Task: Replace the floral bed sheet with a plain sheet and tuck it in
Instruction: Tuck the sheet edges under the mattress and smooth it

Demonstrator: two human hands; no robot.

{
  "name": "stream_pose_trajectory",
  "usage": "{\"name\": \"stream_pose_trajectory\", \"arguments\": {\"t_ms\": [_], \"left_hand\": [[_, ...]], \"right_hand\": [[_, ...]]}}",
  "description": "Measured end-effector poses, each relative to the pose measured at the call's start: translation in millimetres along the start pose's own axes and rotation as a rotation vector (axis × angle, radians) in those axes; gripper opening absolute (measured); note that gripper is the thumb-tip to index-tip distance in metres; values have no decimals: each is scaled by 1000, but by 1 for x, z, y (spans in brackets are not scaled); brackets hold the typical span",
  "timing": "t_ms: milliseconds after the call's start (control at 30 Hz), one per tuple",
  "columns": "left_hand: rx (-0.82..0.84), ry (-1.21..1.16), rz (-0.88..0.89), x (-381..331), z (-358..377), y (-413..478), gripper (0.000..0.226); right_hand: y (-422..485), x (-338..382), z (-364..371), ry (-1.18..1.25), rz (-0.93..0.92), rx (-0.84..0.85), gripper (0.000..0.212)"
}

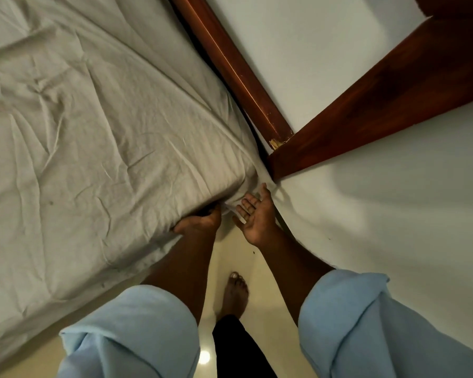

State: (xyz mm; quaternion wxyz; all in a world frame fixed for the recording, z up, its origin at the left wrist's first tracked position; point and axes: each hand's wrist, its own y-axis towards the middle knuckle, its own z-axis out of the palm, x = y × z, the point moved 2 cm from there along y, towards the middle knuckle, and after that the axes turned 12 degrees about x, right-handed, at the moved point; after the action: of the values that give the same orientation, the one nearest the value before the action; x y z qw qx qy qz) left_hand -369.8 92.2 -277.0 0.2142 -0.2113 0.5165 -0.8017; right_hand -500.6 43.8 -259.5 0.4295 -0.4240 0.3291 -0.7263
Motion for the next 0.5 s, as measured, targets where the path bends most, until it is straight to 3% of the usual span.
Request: {"name": "stream_pose_trajectory", "arguments": {"t_ms": [200,367,500], "left_hand": [[27,79,-14,-9,-7,-5,69],[137,50,-42,-6,6,-23,69],[215,-19,-58,-12,10,-27,72]], "right_hand": [[13,-3,4,31,-15,-5,84],[16,0,24,103,-37,39,51],[25,27,61,275,-120,146,76]]}}
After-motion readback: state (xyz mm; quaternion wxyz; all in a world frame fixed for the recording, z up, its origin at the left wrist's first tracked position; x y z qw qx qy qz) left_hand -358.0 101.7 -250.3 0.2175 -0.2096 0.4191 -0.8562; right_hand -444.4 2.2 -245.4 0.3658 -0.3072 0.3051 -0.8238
